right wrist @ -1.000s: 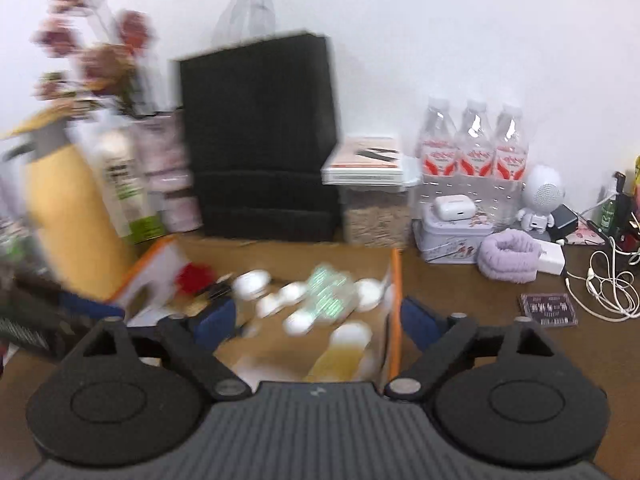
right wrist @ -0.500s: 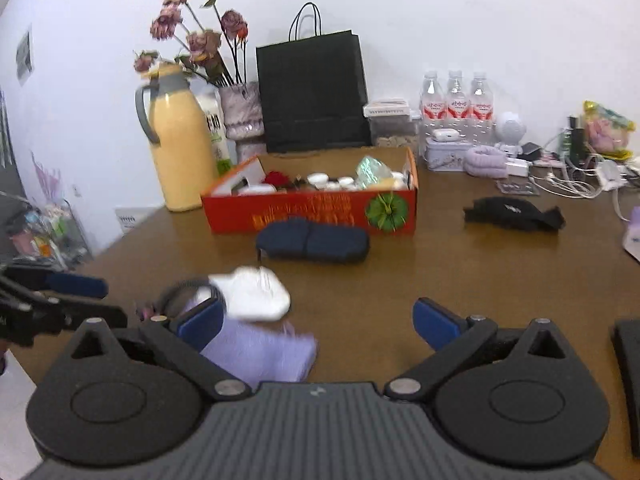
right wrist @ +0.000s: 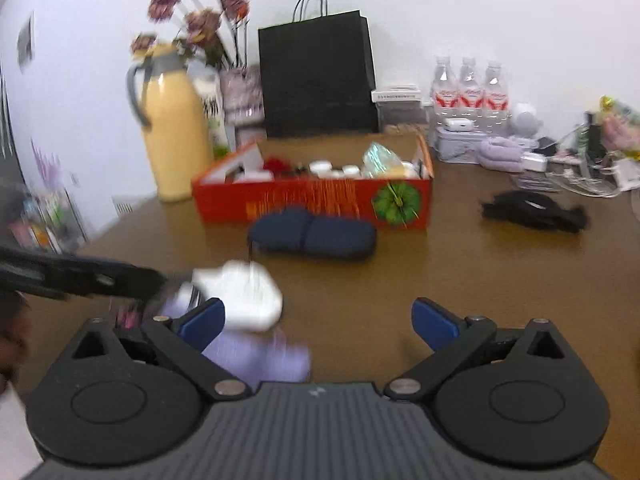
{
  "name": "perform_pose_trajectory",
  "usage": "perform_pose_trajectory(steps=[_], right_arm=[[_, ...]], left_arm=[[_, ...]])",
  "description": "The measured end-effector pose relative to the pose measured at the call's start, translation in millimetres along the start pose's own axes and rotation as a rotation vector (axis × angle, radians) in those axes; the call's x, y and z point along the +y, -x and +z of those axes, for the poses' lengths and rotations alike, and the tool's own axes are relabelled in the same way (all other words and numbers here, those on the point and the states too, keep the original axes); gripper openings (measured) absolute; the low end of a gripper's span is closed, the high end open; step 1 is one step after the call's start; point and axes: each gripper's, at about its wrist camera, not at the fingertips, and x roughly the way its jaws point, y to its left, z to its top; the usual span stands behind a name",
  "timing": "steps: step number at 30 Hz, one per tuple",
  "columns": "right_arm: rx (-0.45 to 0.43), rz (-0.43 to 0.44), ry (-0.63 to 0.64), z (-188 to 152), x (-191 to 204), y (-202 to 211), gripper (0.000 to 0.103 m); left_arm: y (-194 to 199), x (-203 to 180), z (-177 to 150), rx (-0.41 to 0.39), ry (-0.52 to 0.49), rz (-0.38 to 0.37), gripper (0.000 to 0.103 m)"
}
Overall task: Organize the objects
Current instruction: 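Grasp the dark blue case with the left tool, then carry the dark blue case into the box with the left tool and release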
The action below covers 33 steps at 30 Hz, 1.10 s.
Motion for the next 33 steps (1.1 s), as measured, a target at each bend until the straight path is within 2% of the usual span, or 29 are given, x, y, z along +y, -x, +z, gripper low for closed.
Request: perform_pose_trajectory(steps=[2, 4, 5, 7, 8, 9, 12, 14, 15, 18, 19, 21, 24, 29, 33], right_arm=[[0.034, -0.005, -0.059, 17, -16, -38, 0.095], [0.058, -0.005, -0.108, 28, -29, -68, 0.086], [0.065, 0.002, -0.131, 32, -34, -82, 0.08], [0.067, 0.042, -0.171, 38, -42, -105, 0.079], [0.076, 0.05, -0.182, 38, -44, -114, 0.077], [0.086, 0.049, -0.193, 38, -45, -122, 0.064], [0.081, 0.039, -0.238, 35, -46, -128, 0.053], [0.083, 0.009, -0.244, 35, -45, -116, 0.047], [0.07, 0.015, -0.251, 33, -44, -104, 0.047], [0.034, 0.041, -0.224, 21, -36, -61, 0.045], [0.024, 0.049, -0.213, 14, -31, -44, 0.045], [0.009, 0.047, -0.195, -1, -19, -13, 0.044], [0.029, 0.022, -0.163, -31, 1, 23, 0.043], [0.087, 0.027, -0.184, -67, 12, 49, 0.039], [0.059, 0.021, -0.183, -70, 16, 62, 0.039]], left_arm=[[-37, 5, 21, 0.005, -0.041, 0.085, 0.071], [-68, 12, 36, 0.025, -0.054, 0.129, 0.064], [-79, 15, 42, 0.026, -0.039, 0.125, 0.063], [-96, 24, 51, 0.025, 0.009, 0.102, 0.051], [-103, 26, 54, 0.03, 0.021, 0.088, 0.048], [-109, 27, 57, 0.042, 0.031, 0.077, 0.041], [-107, 23, 55, 0.028, 0.016, 0.09, 0.036], [-97, 17, 51, 0.03, -0.003, 0.083, 0.031], [-86, 11, 47, 0.029, -0.004, 0.073, 0.031], [-41, -9, 24, -0.034, -0.033, 0.062, 0.028], [-26, -15, 13, -0.053, -0.021, 0.074, 0.022], [0, -27, -8, -0.073, -0.008, 0.082, 0.023], [30, -46, -40, -0.073, -0.048, 0.105, 0.021], [51, -50, -76, -0.008, -0.036, 0.128, 0.017], [65, -61, -85, -0.032, -0.053, 0.147, 0.017]])
